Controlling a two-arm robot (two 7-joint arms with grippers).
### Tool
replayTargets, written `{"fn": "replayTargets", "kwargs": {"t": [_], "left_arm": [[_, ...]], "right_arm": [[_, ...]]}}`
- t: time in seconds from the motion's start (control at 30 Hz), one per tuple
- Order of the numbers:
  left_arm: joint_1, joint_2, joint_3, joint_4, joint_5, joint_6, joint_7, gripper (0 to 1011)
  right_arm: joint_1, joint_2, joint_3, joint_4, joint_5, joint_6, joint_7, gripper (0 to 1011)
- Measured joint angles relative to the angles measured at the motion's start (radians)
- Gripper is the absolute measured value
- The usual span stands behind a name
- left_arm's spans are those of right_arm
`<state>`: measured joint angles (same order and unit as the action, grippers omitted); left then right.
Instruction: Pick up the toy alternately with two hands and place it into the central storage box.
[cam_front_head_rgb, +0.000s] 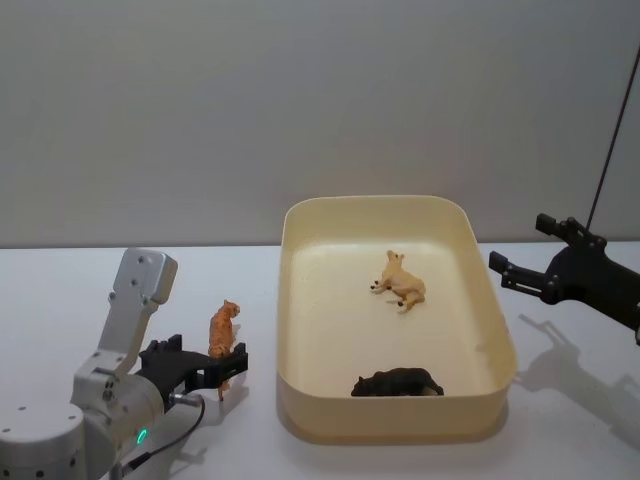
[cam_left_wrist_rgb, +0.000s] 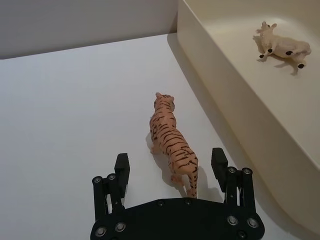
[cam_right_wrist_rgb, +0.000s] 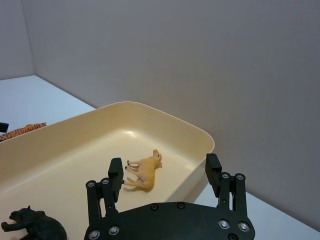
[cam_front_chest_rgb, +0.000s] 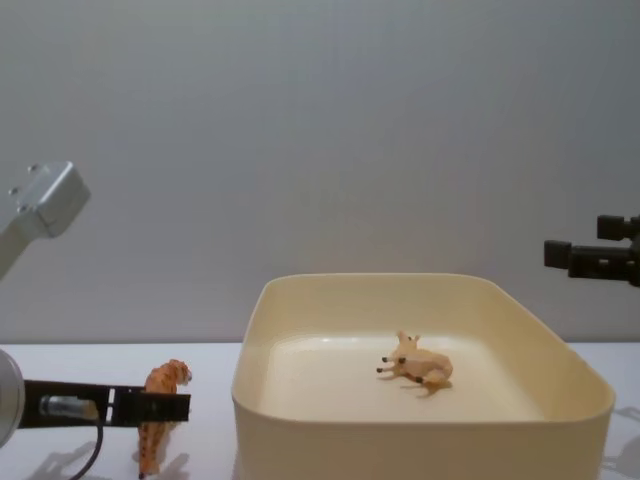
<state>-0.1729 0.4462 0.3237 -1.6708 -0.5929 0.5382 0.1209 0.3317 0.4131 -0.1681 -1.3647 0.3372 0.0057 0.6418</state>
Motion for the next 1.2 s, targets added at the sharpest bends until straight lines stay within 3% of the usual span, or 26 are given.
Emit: {"fn": "replayTargets", "kwargs": {"t": [0.23, 0.63, 1.17, 1.2], "left_arm": [[-0.016, -0.007, 0.001, 0.010, 0.014, 0.043, -0.018, 1001], [-0.055, -0.037, 0.002, 0.060, 0.033, 0.032, -0.040, 982], [-0.086, -0.062, 0.003, 0.098, 0.039, 0.008, -0.058, 556], [-0.087, -0.063, 0.003, 0.100, 0.040, 0.008, -0.058, 486]], "right_arm": [[0.000, 0.000, 0.000, 0.000, 0.000, 0.000, 0.000, 1001], [0.000, 0.000, 0.000, 0.000, 0.000, 0.000, 0.000, 1001], [0.000, 0.000, 0.000, 0.000, 0.000, 0.000, 0.000, 1001], [0.000, 0.000, 0.000, 0.000, 0.000, 0.000, 0.000, 1001]]}}
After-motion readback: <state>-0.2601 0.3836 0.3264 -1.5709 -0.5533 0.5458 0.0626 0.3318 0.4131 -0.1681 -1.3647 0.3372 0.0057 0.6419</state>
